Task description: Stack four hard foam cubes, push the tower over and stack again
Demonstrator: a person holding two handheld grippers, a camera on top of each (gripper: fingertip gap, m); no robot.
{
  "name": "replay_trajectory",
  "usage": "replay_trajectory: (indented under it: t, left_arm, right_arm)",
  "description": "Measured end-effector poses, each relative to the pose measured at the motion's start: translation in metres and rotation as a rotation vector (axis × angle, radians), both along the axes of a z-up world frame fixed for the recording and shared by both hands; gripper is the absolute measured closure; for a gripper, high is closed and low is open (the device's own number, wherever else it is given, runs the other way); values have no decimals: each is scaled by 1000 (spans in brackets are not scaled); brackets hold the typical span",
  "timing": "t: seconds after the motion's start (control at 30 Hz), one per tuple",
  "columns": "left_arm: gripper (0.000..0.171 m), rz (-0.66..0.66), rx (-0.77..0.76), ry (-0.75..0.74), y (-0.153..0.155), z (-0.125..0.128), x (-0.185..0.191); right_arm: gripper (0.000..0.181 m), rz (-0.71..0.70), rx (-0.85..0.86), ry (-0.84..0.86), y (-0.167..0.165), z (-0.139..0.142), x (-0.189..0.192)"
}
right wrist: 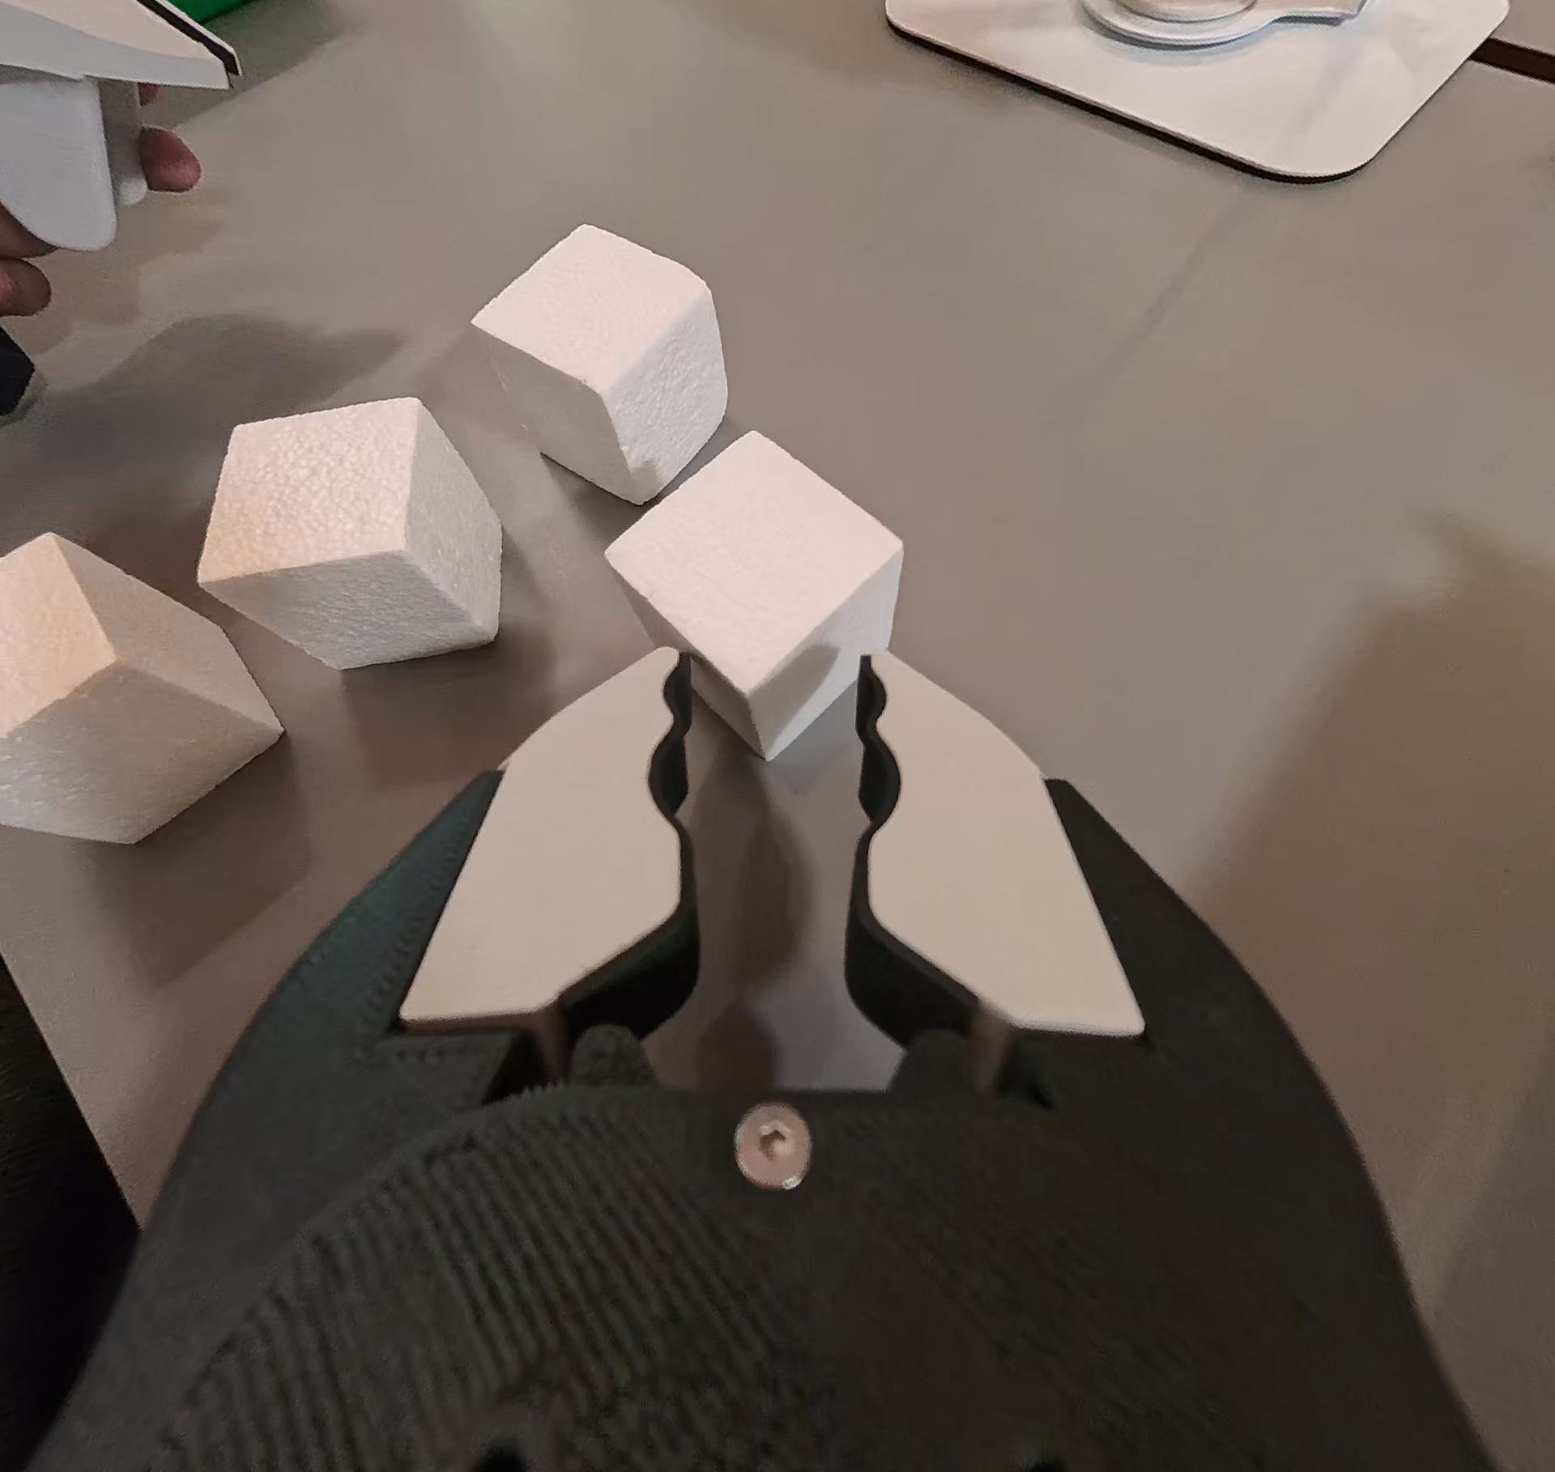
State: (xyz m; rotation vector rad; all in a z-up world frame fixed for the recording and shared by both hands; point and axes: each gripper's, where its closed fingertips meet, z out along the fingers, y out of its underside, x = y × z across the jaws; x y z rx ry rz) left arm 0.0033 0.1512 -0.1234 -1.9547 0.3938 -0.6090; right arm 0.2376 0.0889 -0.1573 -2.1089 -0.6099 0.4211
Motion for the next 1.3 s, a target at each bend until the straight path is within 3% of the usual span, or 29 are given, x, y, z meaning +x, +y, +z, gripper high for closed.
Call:
replay_trajectory:
  t: [0.37,0.43,0.53,0.63,0.7,0.8,0.9,1.2,1.3]
  left_arm:
    - [145,0,-4,-1,0,-1,0]
    - [145,-1,-5,-1,0,-1,0]
    - [145,1,-6,-1,0,-1,-1]
    - [145,2,-12,-9,0,-1,-1]
    - [145,-5,-21,-15,0,-2,1]
    - [145,-10,-22,-8,0,-3,2]
    - [146,-7,-20,-6,0,-3,1]
    - [146,-10,-37,-28,0,-3,1]
    - [146,-12,-40,-28,0,-4,2]
  right_arm:
    - [143,-6,-2,0,1,0,1]
    - [132,-29,-13,-5,0,0,4]
    - [116,-56,55,35,-6,25,-1]
    - [117,-29,175,132,-16,58,-22]
    - [119,35,169,201,-23,66,-47]
    - [121,130,97,212,-33,54,-81]
    - [116,167,67,99,-36,34,-96]
    - [117,163,53,-68,-35,5,-106]
    - [129,168,79,-112,-35,3,-106]
